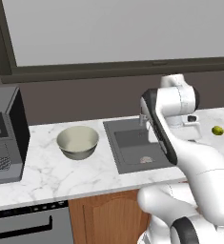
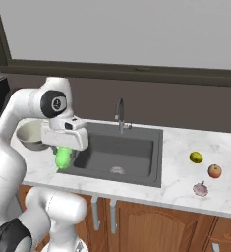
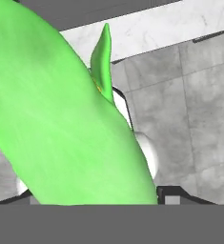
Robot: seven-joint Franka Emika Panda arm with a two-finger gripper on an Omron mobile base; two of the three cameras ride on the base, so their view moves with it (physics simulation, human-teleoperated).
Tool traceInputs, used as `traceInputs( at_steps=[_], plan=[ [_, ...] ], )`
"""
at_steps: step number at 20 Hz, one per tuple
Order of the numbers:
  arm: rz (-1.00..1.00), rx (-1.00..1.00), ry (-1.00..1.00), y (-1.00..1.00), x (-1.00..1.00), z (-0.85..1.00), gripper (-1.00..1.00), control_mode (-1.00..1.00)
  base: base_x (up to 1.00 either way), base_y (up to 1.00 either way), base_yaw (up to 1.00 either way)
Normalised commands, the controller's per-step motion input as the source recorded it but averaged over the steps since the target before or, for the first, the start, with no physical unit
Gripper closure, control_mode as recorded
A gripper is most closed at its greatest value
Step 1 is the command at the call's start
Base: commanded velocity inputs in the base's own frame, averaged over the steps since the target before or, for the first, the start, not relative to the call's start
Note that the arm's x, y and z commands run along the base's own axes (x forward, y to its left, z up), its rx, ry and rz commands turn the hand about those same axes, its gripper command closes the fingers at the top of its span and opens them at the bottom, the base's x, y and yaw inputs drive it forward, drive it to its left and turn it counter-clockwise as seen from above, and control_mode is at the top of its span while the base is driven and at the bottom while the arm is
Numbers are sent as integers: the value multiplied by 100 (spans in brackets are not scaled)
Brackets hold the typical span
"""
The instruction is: There is a mixed pile of frozen fruits and vegetables on the counter. Locate all the frozen vegetables and place the items in a bowl on the counter. Take all the frozen fruits and defrost them in a running sink.
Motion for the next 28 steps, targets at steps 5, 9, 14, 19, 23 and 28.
traceInputs(
  at_steps=[5,9,14,19,23,28],
  plan=[
    [-11,2,-28,68,7,0,100,-100,0,0,0],
    [-9,0,-8,73,40,4,100,-100,0,0,0],
    [-6,-4,1,51,15,36,100,-100,0,0,0],
    [-11,-2,-2,60,29,21,100,-100,0,0,0],
    [-14,-1,-5,72,43,2,100,-100,0,0,0],
    [-14,0,-1,50,64,-2,100,-100,0,0,0]
  ],
)
